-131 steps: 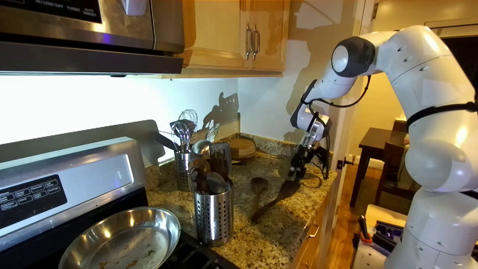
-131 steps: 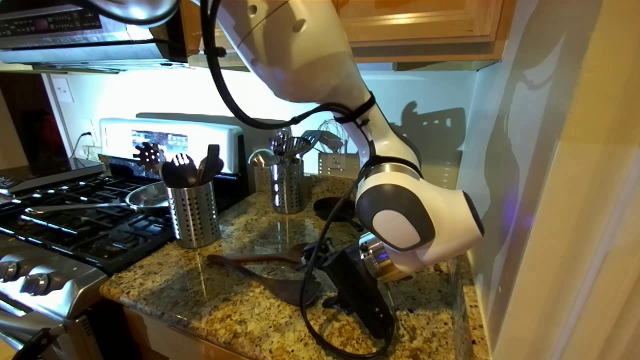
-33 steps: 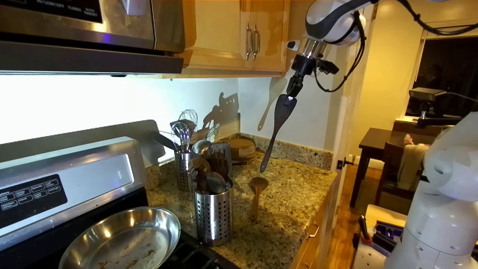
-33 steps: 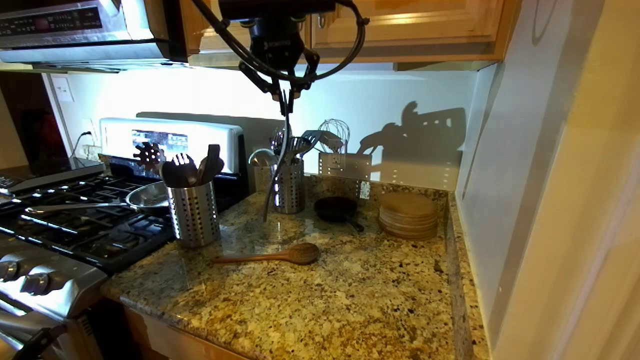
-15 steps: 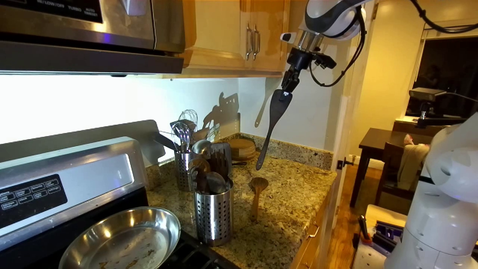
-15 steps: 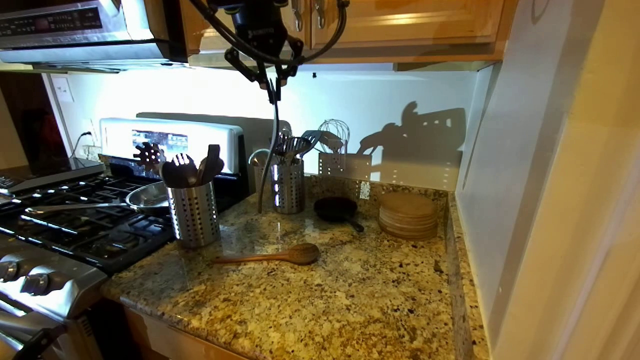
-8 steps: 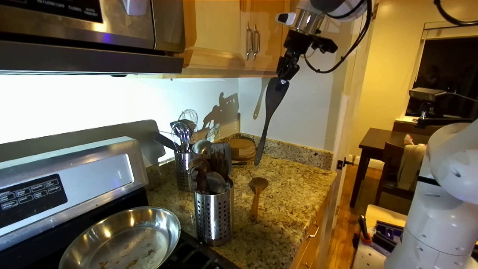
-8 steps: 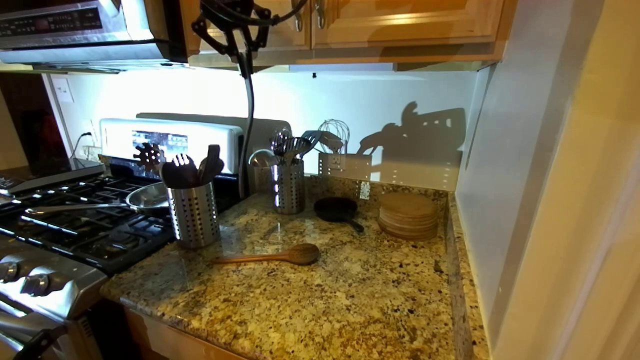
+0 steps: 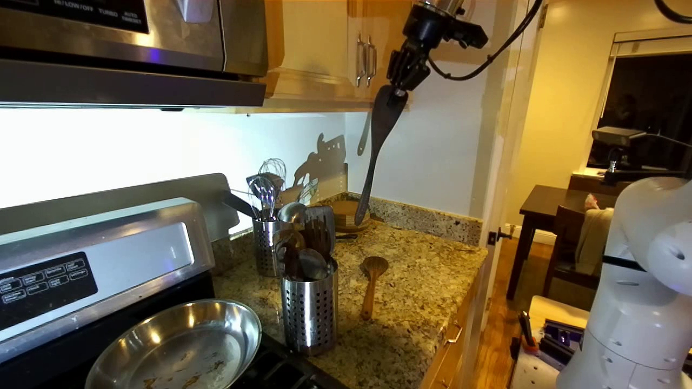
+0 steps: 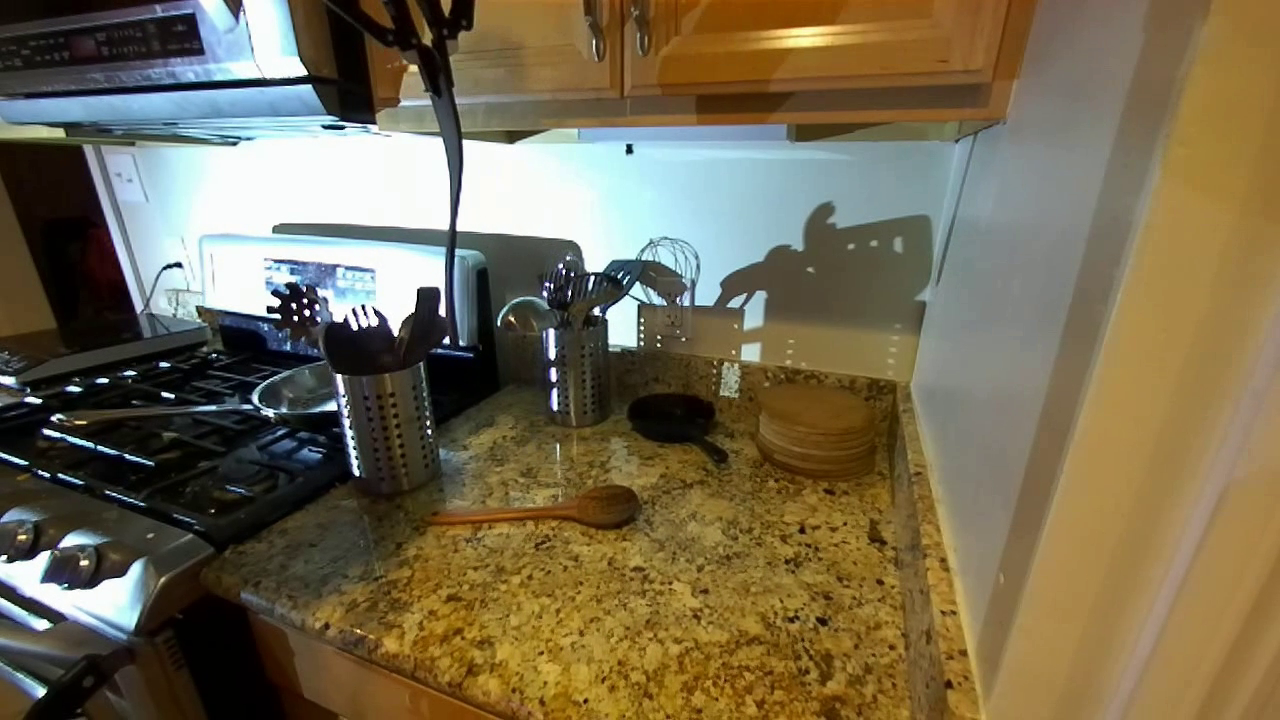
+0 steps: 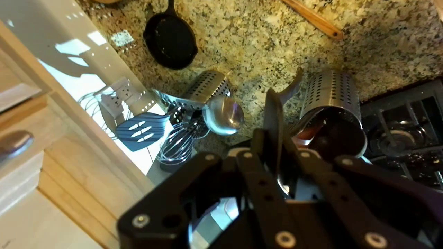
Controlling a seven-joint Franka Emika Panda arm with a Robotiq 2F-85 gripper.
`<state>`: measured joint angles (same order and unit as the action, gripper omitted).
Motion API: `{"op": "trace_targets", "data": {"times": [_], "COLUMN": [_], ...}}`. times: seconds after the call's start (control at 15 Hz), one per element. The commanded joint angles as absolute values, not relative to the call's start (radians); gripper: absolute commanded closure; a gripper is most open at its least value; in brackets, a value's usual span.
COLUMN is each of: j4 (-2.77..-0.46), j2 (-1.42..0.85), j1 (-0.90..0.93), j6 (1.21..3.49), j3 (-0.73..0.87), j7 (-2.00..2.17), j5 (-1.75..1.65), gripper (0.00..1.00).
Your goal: Place the wooden spatula in the cutlery holder at the front of the countertop
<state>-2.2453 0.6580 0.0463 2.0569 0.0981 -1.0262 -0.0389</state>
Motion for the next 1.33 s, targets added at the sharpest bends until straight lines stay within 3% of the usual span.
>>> {"op": "trace_targets", "data": {"times": [0.0,1.27], "j4": [-2.215,-2.149], "j2": [0.690,0.717], "j1": [0.099,0.201], "j6": [2.034,2.048], "j3": [0.090,0.025], "j7": [-1.061,-1.125], "j5": [-0.062,-0.062], "gripper": [0.95,0.95]}}
